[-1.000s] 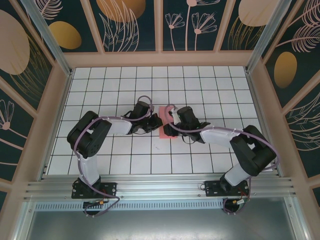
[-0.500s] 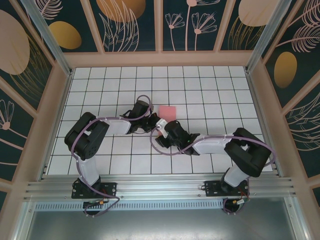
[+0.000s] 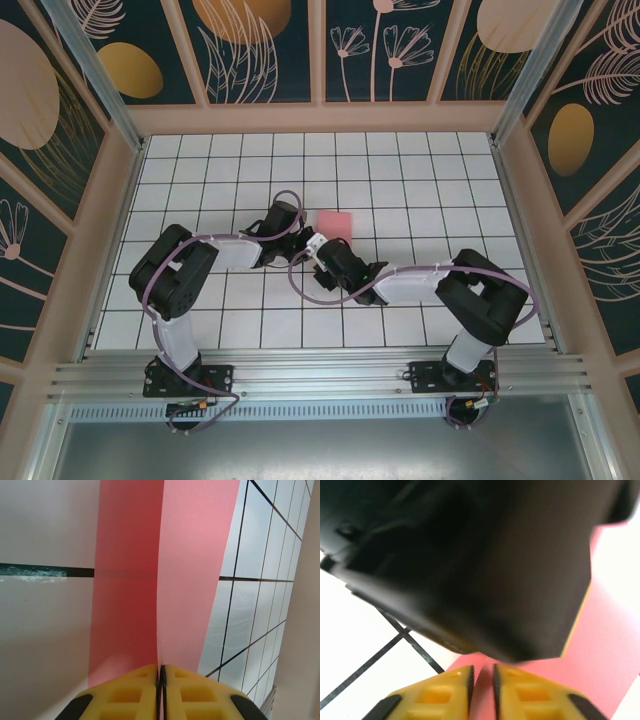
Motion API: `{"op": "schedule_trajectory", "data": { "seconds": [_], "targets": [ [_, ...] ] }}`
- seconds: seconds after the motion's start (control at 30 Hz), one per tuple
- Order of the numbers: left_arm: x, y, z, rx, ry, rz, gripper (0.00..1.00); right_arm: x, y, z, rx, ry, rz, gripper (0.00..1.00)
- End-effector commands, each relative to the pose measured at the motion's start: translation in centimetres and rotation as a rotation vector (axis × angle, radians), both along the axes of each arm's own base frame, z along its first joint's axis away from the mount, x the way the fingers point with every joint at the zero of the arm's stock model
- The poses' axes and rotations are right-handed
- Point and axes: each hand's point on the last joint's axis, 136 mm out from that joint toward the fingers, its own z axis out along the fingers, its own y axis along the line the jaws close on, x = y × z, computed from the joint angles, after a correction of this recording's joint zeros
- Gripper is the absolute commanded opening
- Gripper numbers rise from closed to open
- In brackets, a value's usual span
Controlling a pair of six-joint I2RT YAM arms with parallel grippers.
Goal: Fold a paper plane with a square sheet of paper (pick it up from the middle)
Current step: Fold the triangle a second time at the center of the table.
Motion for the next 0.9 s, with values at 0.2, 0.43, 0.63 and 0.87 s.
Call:
{"op": "schedule_trajectory", "data": {
  "seconds": [0.2,0.43,0.63,0.87],
  "targets": [
    [0.6,0.4,2.0,0.036,-0.051,0.013,0.39,0.0,-0.3,0.4,-0.020,0.043,-0.062,0.00],
    [1.2,4.1,2.2,0.190,-0.116,0.122,0.57,-0.8,1.4,2.0,0.095,0.147,-0.055,0.00],
    [0.6,8.5,4.3,0.243,-0.198,0.256,0.59,-2.3,3.5,3.4,0.233,0.293,-0.035,0.00],
    [-0.5,10.4,6.5,0.246,-0.281,0.290,0.58,-3.5,5.6,4.6,0.407,0.475,-0.061,0.00]
  ]
}}
